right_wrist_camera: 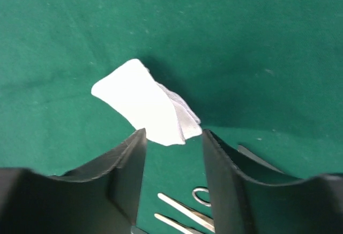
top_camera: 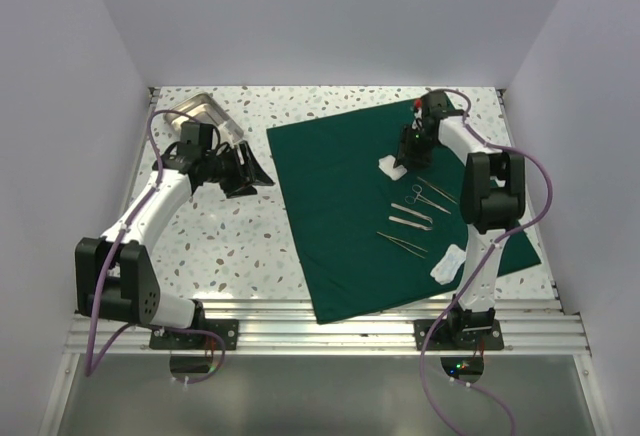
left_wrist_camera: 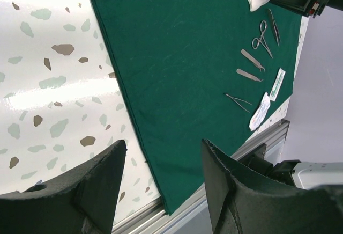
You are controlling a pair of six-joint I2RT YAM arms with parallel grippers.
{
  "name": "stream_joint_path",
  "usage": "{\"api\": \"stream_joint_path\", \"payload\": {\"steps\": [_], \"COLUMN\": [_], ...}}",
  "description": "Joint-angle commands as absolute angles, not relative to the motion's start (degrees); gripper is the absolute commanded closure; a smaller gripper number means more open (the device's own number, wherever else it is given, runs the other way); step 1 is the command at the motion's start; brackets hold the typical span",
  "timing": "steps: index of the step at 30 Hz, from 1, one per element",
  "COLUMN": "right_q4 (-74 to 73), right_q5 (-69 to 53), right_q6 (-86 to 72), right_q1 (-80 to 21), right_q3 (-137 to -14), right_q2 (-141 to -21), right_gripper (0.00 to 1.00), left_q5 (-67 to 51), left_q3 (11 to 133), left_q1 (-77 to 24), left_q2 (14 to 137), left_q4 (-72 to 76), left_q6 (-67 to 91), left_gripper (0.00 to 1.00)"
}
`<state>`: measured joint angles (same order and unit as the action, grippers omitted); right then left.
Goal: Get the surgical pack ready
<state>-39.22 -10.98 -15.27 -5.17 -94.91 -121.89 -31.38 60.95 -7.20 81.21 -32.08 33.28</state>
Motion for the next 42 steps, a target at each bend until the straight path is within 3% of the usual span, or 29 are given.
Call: {"api": "stream_joint_path", "payload": {"steps": [1, 6, 18, 32, 38, 42], "right_q4": [-40.96, -39.29, -35.60, -33.49, -33.22, -33.48], "right_q5": [-9.58, -13.35, -20.04, -22.15, -23.20, -23.99], "right_q6": [-14.24, -14.68, -16.61, -16.88, -17.31, -17.84], "right_q1": [-4.22, -2.73, -2.37, -1.67, -1.67, -1.58], "right_q3": [-95.19, -92.73, -92.11, -91.05, -92.20, -92.81], "right_q2": [-118.65, -118.30, -121.46, -124.10, -125.07, -124.81], "right_gripper": [0.49, 0.37, 0.40, 0.52, 0.63, 0.78], "left_q5": [-32.96, -32.96, -33.31, -34.01, -34.63, -35.15], "left_q3": [61.70, 61.44, 60.82, 60.56, 60.29, 59.68], "left_q1": [-7.47, -7.47, -7.47, -7.47, -7.47, -7.47], "left_q2": [81.56, 81.39, 80.77, 81.12, 81.04, 81.04], "left_q4": [-29.79, -29.71, -29.97, -29.80, -29.18, -28.48], "left_q6": [31.90, 31.99, 31.99, 32.26, 32.60, 33.31], "left_gripper": [0.38, 0.38, 0.38, 0.37, 0.36, 0.36]}}
